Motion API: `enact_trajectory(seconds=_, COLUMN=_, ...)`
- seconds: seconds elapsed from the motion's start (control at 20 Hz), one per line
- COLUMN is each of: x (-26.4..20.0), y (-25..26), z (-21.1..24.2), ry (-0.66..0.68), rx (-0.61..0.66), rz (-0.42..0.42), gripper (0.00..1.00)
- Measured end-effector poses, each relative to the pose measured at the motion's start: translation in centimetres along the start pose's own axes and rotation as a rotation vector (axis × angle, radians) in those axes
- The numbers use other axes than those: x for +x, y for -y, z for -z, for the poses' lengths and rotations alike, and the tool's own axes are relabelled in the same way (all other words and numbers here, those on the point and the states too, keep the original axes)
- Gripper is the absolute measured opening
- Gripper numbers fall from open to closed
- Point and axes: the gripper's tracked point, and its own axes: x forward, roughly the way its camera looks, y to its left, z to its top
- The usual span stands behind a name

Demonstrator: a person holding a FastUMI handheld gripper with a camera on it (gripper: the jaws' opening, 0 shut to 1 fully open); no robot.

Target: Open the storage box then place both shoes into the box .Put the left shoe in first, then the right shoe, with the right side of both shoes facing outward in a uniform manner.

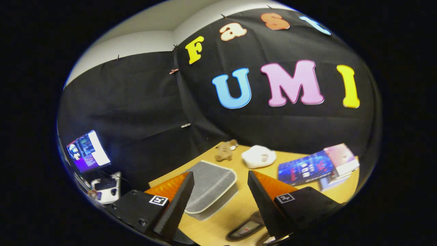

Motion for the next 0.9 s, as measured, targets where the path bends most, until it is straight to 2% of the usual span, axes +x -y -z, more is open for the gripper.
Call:
enact_trajectory(seconds=0.15, x=2.4, y=-1.8, z=2.7, ry=-0.088, rx=0.229, rz=-0.160, gripper=0.97)
enact_trajectory(seconds=0.4, x=6.7, y=-2.0, z=8.5, ry=-0.238, rx=0.566, rz=-0.315, gripper=0.97)
enact_trajectory(seconds=0.65, x=9.7, y=-0.1, z=12.6, ry=-0.344, rx=0.820, rz=-0.381, gripper=0.97)
enact_trajectory(seconds=0.9, x=11.7, y=0.1, z=14.9, ry=-0.396, rx=0.918, rz=-0.402, gripper=0.96)
